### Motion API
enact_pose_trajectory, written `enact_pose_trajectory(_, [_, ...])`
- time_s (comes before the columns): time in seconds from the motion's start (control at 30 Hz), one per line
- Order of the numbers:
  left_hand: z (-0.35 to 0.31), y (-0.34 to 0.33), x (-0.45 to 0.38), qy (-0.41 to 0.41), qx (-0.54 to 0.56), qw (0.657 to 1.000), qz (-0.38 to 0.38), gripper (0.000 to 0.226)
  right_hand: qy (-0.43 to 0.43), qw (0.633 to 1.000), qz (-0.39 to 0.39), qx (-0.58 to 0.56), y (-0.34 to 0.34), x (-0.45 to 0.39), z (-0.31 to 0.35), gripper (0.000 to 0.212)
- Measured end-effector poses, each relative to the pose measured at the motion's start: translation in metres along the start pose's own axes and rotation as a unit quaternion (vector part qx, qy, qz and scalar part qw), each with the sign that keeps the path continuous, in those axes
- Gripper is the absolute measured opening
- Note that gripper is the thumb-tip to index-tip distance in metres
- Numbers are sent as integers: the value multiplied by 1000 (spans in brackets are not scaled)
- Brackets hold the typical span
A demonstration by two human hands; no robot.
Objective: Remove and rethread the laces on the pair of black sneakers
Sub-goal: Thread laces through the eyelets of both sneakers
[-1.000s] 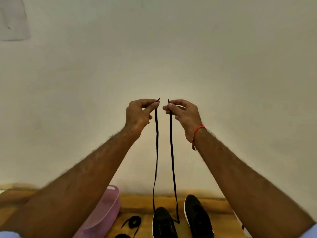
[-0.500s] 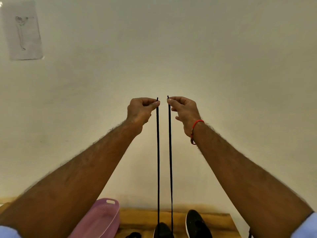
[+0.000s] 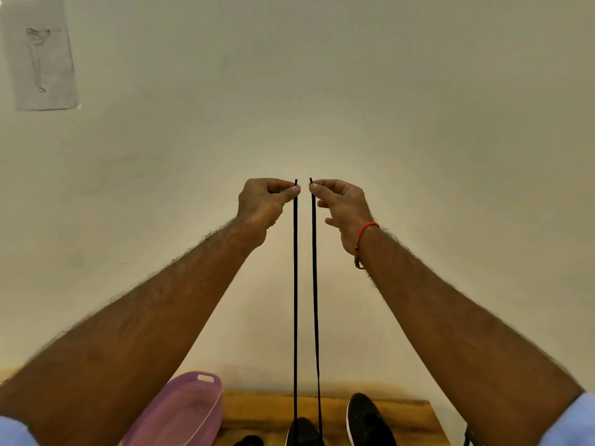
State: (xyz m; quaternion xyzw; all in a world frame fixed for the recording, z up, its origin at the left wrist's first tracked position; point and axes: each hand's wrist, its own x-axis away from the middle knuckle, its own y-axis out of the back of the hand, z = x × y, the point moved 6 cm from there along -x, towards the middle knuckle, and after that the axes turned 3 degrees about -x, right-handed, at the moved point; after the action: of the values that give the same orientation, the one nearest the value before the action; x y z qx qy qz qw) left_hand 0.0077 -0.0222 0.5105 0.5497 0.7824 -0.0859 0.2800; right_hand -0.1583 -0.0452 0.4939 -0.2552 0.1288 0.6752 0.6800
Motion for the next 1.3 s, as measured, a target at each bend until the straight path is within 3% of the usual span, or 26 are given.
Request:
enact_pose_trajectory(0.73, [-5, 2, 3, -28, -40, 999, 0, 16, 0, 1000, -1, 17, 4, 0, -1, 18])
enact_pose_trajectory(0.97, [40, -6, 11, 30, -53, 995, 80, 17, -47, 999, 22, 13, 19, 8, -42, 13])
enact_pose_trajectory(1.03, [61, -6, 11, 18, -122, 989, 86, 15, -58, 998, 17, 29, 27, 11, -61, 11])
enact_pose_trajectory(1.1, [83, -4, 11, -37, -266, 960, 81, 14, -61, 997, 7, 55, 37, 13, -79, 7])
enact_pose_trajectory(1.2, [127, -4, 15, -102, -471, 872, 84, 18, -67, 995, -18, 69, 55, 15, -115, 3])
enact_pose_trajectory(1.3, [177, -10, 25, -113, -541, 824, 128, 22, -83, 991, -39, 94, 73, 22, -154, 7])
